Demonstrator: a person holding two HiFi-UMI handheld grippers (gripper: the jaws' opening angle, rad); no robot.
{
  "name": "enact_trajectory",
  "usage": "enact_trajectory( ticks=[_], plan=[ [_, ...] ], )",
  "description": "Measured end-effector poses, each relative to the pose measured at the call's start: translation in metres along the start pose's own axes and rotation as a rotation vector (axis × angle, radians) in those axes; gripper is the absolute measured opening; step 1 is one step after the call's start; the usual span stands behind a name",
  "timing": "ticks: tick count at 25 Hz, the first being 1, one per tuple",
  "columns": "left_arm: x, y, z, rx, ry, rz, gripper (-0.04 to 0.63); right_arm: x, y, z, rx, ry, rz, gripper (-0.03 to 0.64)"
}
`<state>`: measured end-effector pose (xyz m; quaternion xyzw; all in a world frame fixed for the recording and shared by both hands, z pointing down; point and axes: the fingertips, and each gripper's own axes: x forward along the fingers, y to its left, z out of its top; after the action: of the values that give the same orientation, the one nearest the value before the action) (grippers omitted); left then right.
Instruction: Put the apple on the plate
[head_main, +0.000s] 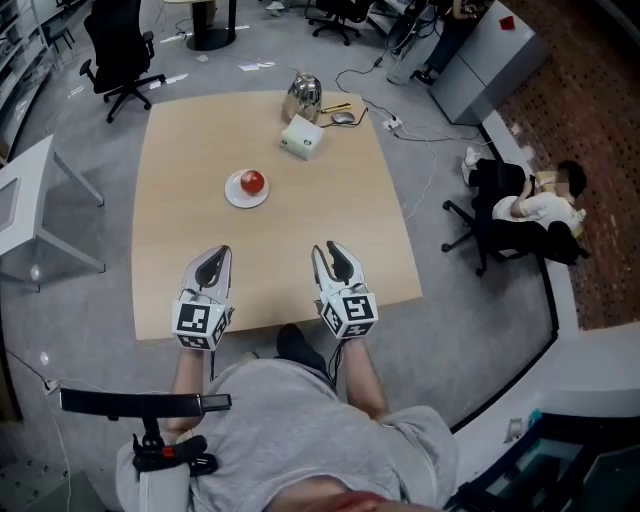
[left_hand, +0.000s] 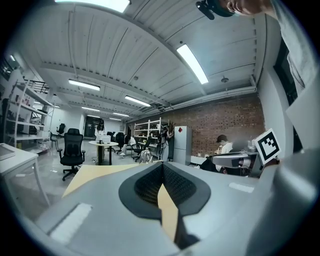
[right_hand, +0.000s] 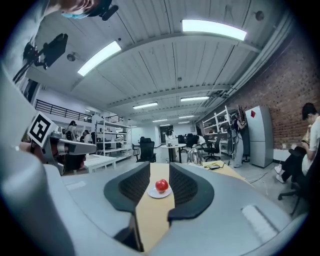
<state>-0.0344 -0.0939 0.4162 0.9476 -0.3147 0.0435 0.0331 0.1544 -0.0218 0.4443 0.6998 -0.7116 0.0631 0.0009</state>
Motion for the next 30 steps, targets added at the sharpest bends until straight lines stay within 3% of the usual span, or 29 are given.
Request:
enact_trajectory(
  ticks=[30],
  plan=[
    [-0.009,-0.008,0.005,0.014,-0.026,-0.028,0.018,-0.034,0.003,0.005,0.009,-0.037,-0.056,0.006]
  ],
)
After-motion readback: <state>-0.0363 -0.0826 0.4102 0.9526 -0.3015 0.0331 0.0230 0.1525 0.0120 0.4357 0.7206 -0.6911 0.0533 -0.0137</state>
